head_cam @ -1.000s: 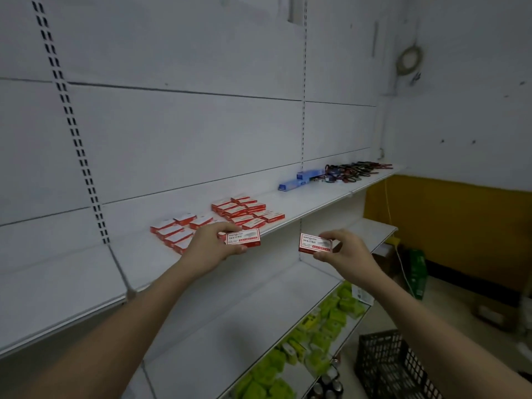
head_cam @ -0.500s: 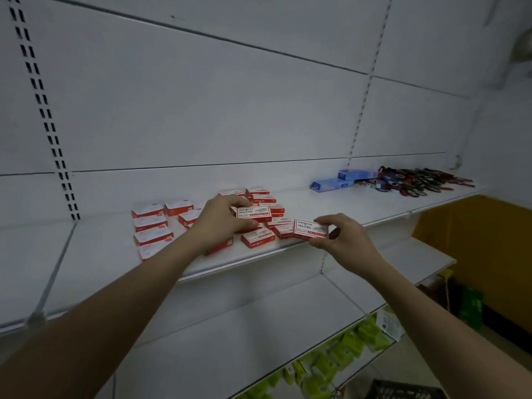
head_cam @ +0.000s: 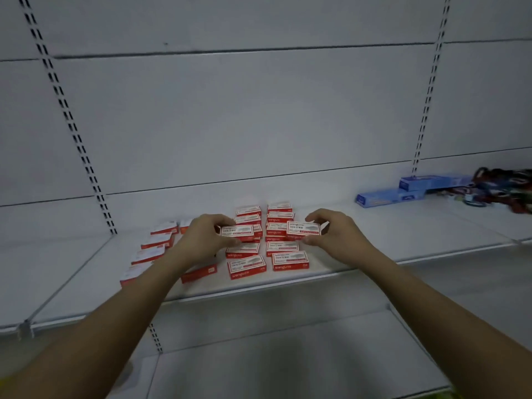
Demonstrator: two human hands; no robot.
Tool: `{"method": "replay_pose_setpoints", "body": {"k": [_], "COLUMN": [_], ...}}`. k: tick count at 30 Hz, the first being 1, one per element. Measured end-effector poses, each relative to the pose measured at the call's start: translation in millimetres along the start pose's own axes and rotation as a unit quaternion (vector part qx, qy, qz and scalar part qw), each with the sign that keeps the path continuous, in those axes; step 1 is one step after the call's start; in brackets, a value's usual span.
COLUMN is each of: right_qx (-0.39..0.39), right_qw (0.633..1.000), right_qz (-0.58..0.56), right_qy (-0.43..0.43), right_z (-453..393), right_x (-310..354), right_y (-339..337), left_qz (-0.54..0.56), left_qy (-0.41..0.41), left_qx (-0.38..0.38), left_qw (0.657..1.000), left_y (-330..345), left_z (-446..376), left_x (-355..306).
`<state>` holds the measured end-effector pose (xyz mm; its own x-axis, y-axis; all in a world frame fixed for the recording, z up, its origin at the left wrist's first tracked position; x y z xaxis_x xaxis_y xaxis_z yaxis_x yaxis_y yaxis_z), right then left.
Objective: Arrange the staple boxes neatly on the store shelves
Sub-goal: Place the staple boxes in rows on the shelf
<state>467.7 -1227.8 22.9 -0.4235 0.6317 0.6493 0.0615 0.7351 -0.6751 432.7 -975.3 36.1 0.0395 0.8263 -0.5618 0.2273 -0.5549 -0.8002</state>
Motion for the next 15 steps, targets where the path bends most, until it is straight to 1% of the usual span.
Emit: {"method": "replay_pose_setpoints", "body": {"k": [3,8,15], "right_qx": [0.040,0.090,0.116], "right_qw": [0.999,0.996,0.993], "right_qz": [-0.004,0.000,0.014], "right_qy": [-0.010,-0.029,-0.026], "right_z": [-10.3,-17.6,-23.8], "right_x": [-7.2,8.1,7.5], "right_y": [12.5,33.0,52.5], "left_qz": [-0.020,-0.052,-0.062], "left_qy": [-0.024,-0.059,-0.076], "left_qx": [-0.014,-0.013,-0.017], "left_qw": [0.999,0.997,0.995], "left_y": [11.4,20.6,24.4], "left_z": [8.1,13.9,8.4], "left_x": [-4.4,0.9,4.5]}}
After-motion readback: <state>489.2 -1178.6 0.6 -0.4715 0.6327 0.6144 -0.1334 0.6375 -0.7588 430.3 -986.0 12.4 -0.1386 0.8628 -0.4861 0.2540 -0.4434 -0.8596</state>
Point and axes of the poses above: each hand's wrist, its own z-axis away from the middle knuckle, its own y-axis out of the palm, x = y × z, the point moved 9 cm from there along -z, towards the middle knuckle, and after that the axes turned 3 degrees about -y, right-handed, at the moved point
